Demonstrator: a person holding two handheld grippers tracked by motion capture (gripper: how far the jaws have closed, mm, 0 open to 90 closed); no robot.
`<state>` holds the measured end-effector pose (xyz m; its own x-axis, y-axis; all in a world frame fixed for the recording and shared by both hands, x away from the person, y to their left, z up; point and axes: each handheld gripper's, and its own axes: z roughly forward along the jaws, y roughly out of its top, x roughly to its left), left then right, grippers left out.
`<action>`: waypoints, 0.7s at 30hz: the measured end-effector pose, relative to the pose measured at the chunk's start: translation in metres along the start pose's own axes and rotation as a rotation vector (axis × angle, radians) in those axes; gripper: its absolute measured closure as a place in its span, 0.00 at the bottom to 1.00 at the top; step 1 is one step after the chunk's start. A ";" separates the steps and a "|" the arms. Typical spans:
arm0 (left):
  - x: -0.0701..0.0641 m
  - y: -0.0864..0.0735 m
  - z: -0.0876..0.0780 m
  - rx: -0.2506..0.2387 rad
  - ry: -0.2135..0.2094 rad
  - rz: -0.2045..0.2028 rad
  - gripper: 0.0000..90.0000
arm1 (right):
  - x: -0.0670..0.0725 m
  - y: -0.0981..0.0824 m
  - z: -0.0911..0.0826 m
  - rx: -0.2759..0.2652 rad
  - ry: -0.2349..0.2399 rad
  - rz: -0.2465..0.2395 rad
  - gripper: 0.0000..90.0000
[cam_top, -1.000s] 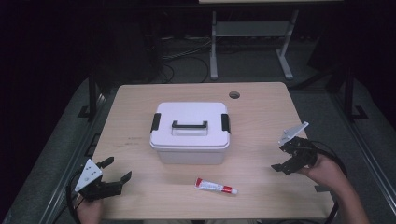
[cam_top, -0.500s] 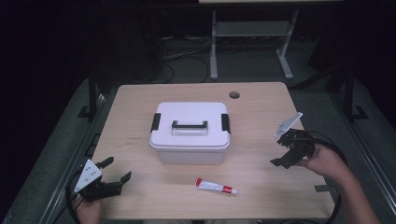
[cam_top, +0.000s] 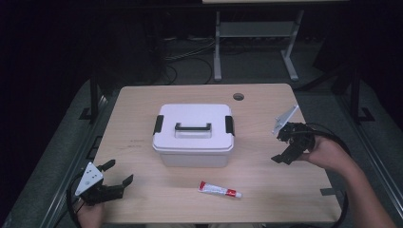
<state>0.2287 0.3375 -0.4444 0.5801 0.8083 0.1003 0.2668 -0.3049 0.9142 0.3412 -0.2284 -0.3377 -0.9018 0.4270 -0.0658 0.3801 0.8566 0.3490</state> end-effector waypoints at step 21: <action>0.004 0.000 0.002 -0.001 -0.003 -0.005 0.15 | -0.001 0.071 -0.022 0.052 0.008 -0.135 0.21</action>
<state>0.2319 0.3396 -0.4451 0.5812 0.8083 0.0941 0.2694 -0.3002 0.9151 0.3643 -0.1743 -0.2918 -0.9471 0.3047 -0.1010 0.2651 0.9199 0.2890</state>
